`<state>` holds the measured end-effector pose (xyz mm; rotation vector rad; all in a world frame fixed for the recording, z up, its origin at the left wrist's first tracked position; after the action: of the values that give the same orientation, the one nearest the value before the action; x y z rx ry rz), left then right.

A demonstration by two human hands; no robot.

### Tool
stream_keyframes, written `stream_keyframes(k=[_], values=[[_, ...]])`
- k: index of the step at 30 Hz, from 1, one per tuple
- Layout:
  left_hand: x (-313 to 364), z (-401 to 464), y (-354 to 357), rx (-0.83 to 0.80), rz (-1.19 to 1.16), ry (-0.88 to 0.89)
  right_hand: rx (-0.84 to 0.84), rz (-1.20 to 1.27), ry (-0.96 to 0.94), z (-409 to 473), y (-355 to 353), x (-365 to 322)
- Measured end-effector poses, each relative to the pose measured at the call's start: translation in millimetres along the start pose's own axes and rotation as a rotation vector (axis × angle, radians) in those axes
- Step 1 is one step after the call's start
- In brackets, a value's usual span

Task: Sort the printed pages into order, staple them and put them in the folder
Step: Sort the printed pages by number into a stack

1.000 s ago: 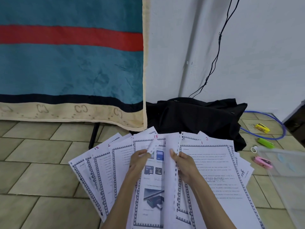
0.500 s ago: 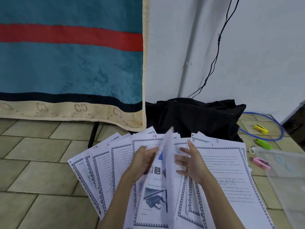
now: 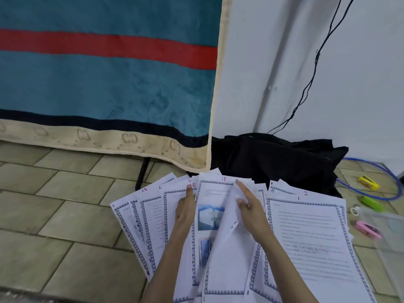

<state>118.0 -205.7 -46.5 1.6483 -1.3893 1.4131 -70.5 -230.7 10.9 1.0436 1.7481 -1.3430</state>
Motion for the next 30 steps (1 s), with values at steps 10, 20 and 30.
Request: stream_keyframes(k=[10,20,30], values=[[16.8,-24.0,34.6,-0.286,-0.084,0.144,0.027,-0.064,0.212,6.1,23.4,5.8],[-10.7,-4.1,-72.0,0.322,0.348,0.143,0.164,-0.057,0.168,2.5,28.8,15.9],[30.1,-26.5,-21.3,0.034,0.135,0.408,0.093,-0.032,0.137,9.4,33.5,15.8]])
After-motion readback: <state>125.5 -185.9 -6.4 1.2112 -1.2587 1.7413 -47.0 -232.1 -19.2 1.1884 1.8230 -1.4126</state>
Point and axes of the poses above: each hand's wrist, its own z-axis towards the middle knuckle, its own y-axis out of the palm, x = y × z, the point moved 9 cm from there along z, towards the middle knuckle, and after that the axes turned 13 degrees about y, right-handed, at the moved point
